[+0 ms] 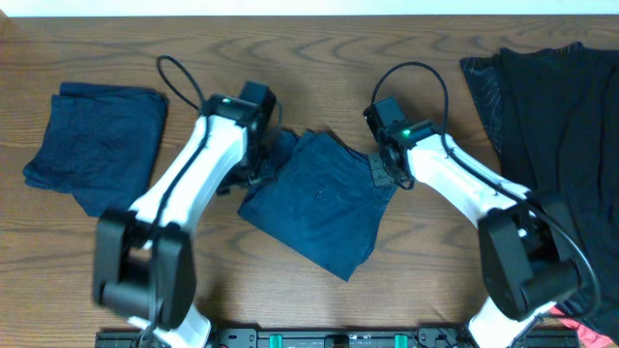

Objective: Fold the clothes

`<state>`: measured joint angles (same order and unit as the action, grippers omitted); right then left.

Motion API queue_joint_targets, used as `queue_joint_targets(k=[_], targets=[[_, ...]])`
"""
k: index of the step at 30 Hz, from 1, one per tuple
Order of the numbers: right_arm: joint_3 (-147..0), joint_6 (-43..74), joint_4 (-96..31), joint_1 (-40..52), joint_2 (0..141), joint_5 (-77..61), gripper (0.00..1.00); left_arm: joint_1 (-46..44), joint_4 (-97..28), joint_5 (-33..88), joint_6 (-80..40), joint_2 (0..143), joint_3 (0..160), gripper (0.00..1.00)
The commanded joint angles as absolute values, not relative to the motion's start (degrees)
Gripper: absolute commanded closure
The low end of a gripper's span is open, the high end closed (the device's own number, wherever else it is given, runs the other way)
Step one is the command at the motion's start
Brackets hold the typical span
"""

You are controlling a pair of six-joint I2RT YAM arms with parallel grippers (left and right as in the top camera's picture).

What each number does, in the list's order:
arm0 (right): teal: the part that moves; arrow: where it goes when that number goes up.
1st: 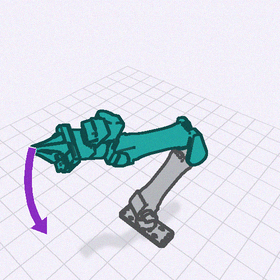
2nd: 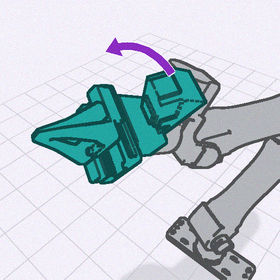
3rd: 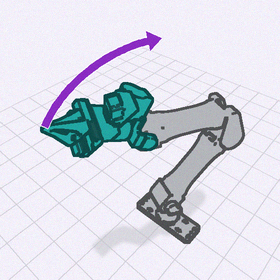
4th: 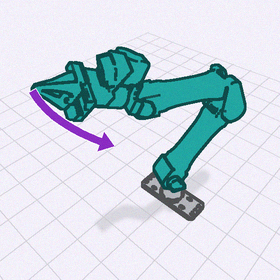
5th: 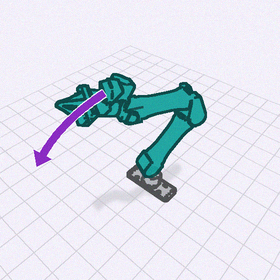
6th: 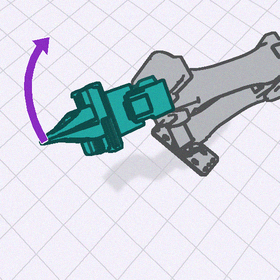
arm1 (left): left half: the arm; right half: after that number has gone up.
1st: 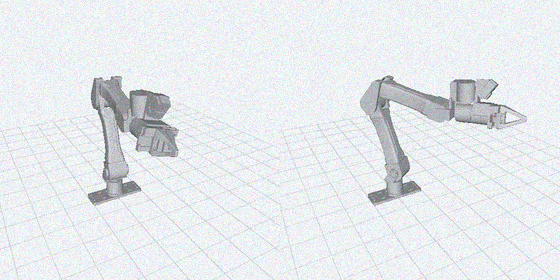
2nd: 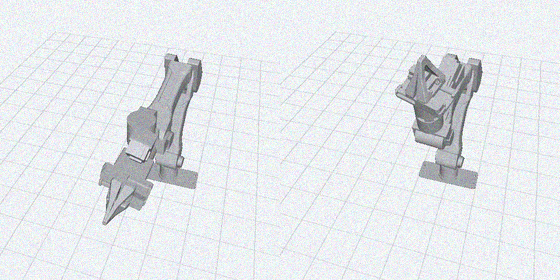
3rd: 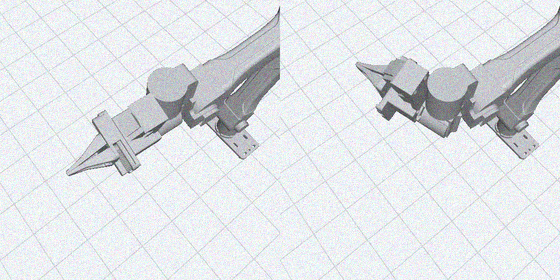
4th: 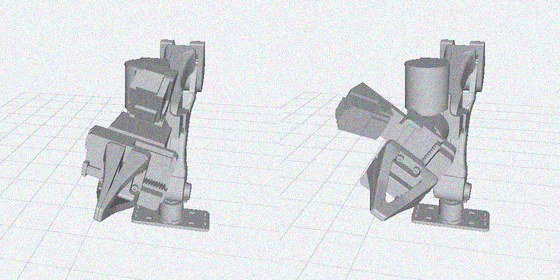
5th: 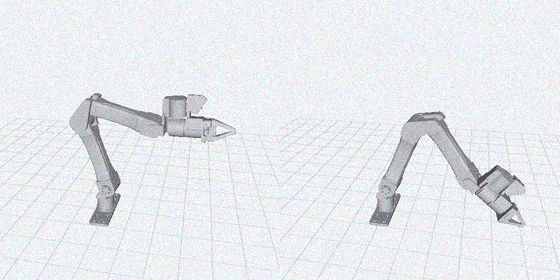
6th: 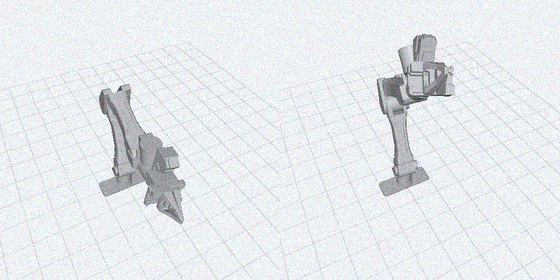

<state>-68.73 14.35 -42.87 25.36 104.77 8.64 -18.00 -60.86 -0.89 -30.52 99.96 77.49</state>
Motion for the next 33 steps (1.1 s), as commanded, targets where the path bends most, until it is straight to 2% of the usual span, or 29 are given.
queue_joint_targets(k=[1, 3, 8, 12, 15, 20, 33], targets=[[-70.39, 15.2, -44.21, 25.15, 98.08, 6.85, 0.89, -17.76, -56.05, -0.03, -24.32, 95.72, 77.47, 0.17], [-70.39, 15.2, -45.63, 25.15, 95.85, 3.99, 0.84, -17.76, -52.21, 4.03, -18.63, 95.29, 77.47, 0.16], [-70.39, 18.17, -53.65, 25.02, 93.21, 0.64, 0.82, -17.76, -46.85, 11.49, -6.11, 98.04, 77.47, 0.16], [-68.97, 22.9, -56.71, 24.64, 93.6, 0.56, 0.83, -17.76, -44.73, 11.6, -0.8, 102.04, 77.47, 0.16], [-66.61, 26.24, -55.88, 24.67, 93.73, 0.4, 0.78, -17.76, -44.18, 11.6, 0.49, 104.71, 77.47, 0.16], [-61.89, 26.98, -49.69, 24.67, 93.78, -1.98, 0.72, -17.76, -43.07, 11.9, 1.74, 107.59, 77.47, 0.16], [-48.07, 27.44, -30.46, 24.64, 94.04, -1.32, 0.71, -17.87, -40.75, 17.85, 3.64, 107.96, 77.47, 0.27]])
